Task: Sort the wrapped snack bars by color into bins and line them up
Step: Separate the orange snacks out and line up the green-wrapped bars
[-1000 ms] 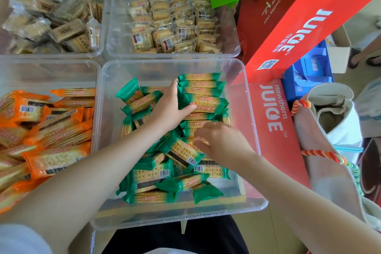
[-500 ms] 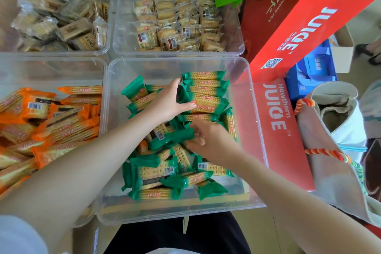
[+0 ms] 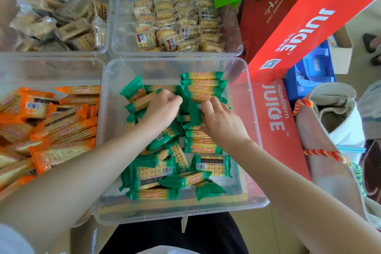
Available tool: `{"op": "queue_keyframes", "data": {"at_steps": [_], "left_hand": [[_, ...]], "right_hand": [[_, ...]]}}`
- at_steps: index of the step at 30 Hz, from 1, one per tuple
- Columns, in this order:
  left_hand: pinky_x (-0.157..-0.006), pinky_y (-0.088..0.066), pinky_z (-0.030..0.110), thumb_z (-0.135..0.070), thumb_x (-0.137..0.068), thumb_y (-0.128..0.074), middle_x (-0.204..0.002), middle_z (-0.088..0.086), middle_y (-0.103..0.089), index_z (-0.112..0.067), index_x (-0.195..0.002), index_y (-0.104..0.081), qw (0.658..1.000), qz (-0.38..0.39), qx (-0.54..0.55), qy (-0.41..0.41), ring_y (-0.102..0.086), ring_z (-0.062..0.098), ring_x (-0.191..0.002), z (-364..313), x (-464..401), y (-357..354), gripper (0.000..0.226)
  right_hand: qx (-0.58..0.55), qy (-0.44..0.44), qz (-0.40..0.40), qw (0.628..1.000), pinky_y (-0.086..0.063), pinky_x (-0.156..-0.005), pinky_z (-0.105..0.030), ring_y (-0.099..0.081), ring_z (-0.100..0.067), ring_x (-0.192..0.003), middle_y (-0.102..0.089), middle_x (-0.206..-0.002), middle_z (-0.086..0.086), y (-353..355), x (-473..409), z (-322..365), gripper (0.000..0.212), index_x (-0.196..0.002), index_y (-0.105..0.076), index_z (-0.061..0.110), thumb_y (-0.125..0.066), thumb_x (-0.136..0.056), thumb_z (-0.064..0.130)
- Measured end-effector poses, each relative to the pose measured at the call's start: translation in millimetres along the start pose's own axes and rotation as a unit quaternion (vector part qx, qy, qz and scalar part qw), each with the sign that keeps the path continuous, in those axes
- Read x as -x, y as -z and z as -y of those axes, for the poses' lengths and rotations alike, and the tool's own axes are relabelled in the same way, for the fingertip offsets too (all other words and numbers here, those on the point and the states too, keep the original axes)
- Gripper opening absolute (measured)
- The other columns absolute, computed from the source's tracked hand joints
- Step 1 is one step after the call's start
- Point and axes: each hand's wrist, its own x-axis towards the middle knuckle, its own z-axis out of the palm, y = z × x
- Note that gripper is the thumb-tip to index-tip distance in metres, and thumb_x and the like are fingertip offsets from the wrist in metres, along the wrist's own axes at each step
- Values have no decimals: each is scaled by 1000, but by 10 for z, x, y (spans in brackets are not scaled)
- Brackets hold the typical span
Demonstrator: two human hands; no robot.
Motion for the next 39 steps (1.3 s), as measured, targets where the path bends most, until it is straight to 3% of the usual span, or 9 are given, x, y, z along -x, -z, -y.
{"op": "queue_keyframes", "data": {"at_steps": [2,4,9,13,19,27,32,36,39], "left_hand": [[-79,-52,45,-49,-86,-50,-85,11,-67,-7,-86,-57,998,46,-44,-4,-64,31,-83,-31,88,-50,42],[-79,-52,40,-56,-78,-61,-89,2,-66,-12,-94,-57,995,63,-75,-5,-62,21,-84,-29,109,-113,47],[-66,-39,23,-32,-80,-70,-90,-2,-57,-9,-109,-57,993,60,-98,-37,-55,15,-83,63,72,-159,39],[-64,-39,20,-23,-84,-66,-88,-3,-59,-13,-100,-57,987,9,-111,-114,-57,15,-81,158,71,-47,21],[-67,-39,22,-22,-84,-66,-91,0,-60,-14,-93,-51,985,-49,-97,-137,-56,16,-81,188,19,-110,19],[-68,-38,23,-31,-82,-68,-104,0,-57,-9,-115,-46,988,-59,-98,-104,-56,16,-86,275,63,-256,45],[-63,-46,29,-53,-75,-67,-80,-5,-56,-12,-100,-52,968,6,-238,-74,-55,14,-73,313,226,-131,50],[-73,-52,37,-60,-71,-67,-99,0,-59,-14,-111,-46,943,104,-305,-81,-59,17,-84,319,327,-190,65],[-73,-52,36,-63,-67,-68,-109,2,-54,-14,-116,-39,921,130,-357,-89,-57,19,-89,273,349,-207,75]], "right_hand": [[-31,11,44,999,-45,-83,-36,-50,-28,-113,-41,-124,-8,19,-1,-27,55,-122,-40,10,-69,-81,31],[-63,26,45,997,-44,-85,-37,-51,-30,-111,-40,-122,-8,48,-1,-43,57,-122,-40,10,-72,-79,30],[-171,13,41,984,-50,-81,-43,-60,-31,-95,-51,-118,-11,135,-7,-189,41,-119,-51,6,-68,-82,9],[-227,-22,-33,973,-45,-75,-26,-60,-20,-85,-62,-106,-12,288,-92,-350,26,-107,-59,1,-64,-81,0],[-18,21,23,999,-47,-66,-37,-55,-28,-102,-49,-115,-7,274,-96,-248,35,-115,-49,11,-63,-87,26],[102,37,21,994,-34,-59,-33,-53,-29,-99,-46,-117,-11,157,-91,-37,37,-120,-41,6,-50,-85,-2],[121,64,9,991,-28,-42,-25,-59,-28,-59,-59,-79,-11,4,-61,-74,38,-84,-62,4,-81,-51,-4],[86,59,10,994,-34,-53,-30,-57,-26,-88,-55,-101,-7,-48,-58,-103,31,-108,-52,9,-64,-79,2],[74,45,7,996,-35,-60,-31,-53,-26,-100,-54,-108,-5,-37,-44,-115,32,-114,-48,10,-58,-85,3]]}}
